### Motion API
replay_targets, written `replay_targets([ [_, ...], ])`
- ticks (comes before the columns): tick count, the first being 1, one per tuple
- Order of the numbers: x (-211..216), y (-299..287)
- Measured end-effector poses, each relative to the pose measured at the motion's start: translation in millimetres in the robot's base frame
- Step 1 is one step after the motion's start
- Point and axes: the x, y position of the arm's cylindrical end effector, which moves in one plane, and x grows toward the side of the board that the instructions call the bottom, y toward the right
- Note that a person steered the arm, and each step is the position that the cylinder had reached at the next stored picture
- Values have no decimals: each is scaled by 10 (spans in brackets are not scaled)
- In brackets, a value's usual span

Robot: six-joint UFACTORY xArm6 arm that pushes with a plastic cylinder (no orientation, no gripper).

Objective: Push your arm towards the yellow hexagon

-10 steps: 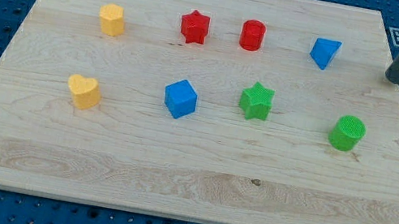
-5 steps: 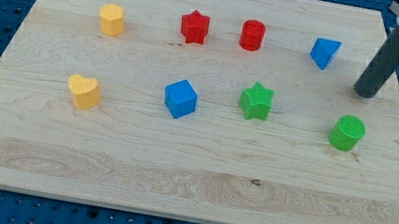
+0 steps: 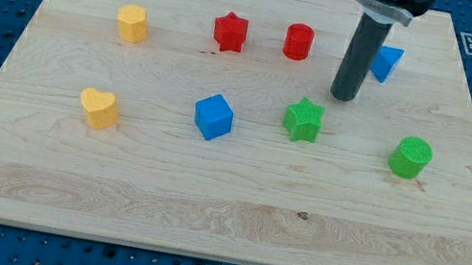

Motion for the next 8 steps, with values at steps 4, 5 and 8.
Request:
replay_targets([
  [4, 0, -754],
  [5, 0, -933],
  [8, 0, -1664],
])
